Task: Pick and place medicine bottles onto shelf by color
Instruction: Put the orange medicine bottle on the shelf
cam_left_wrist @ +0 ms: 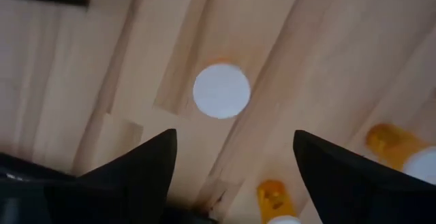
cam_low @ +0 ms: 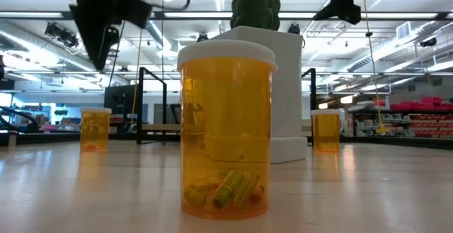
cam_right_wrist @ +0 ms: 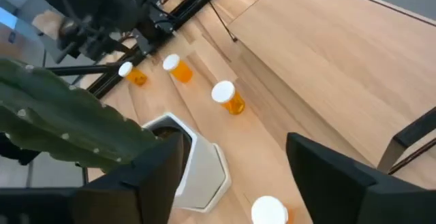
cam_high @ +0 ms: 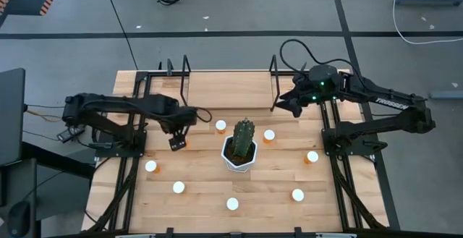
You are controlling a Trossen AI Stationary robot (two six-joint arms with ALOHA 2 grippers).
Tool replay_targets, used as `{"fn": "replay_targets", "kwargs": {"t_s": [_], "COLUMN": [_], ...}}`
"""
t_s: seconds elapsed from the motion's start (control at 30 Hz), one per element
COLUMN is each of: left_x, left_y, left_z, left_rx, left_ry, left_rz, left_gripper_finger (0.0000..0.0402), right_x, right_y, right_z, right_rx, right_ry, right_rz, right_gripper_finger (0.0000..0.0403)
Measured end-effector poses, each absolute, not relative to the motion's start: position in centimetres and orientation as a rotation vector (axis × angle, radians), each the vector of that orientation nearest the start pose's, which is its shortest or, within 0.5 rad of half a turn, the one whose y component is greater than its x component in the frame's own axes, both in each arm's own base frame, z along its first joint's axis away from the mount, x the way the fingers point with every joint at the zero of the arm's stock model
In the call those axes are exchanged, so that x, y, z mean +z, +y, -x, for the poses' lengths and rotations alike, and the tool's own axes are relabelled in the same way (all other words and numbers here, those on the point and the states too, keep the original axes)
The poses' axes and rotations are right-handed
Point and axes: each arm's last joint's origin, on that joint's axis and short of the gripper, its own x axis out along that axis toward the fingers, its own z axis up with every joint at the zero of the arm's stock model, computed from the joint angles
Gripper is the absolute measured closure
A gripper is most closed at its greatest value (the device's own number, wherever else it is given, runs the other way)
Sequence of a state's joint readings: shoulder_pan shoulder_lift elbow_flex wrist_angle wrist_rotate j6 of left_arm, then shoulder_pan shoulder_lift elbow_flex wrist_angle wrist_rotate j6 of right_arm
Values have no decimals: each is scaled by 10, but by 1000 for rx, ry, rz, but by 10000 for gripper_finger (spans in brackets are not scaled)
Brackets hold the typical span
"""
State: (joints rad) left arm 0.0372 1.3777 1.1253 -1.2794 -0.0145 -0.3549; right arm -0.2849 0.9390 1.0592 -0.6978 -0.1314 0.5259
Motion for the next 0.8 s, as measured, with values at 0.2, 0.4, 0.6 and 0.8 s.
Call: {"fn": "replay_targets", "kwargs": {"t_s": [0.2,0.4,0.6,0.8], "left_x": [242,236,229,209], "left_y": [9,9,9,9], "left_z": [-231,-241,-248,-246], "left_rx": [351,346,328,321], "left_ry": [1575,1530,1541,1612], "left_rz": [339,347,326,302], "left_gripper_finger": [56,42,44,44], "right_x": [352,352,352,350], "right_y": [-47,-47,-48,-48], "right_z": [-174,-174,-174,-172], "right_rx": [-299,-299,-323,-345], "right_ry": [528,528,524,545], "right_rz": [-632,-632,-628,-629], "right_gripper_finger": [120,120,120,120]}}
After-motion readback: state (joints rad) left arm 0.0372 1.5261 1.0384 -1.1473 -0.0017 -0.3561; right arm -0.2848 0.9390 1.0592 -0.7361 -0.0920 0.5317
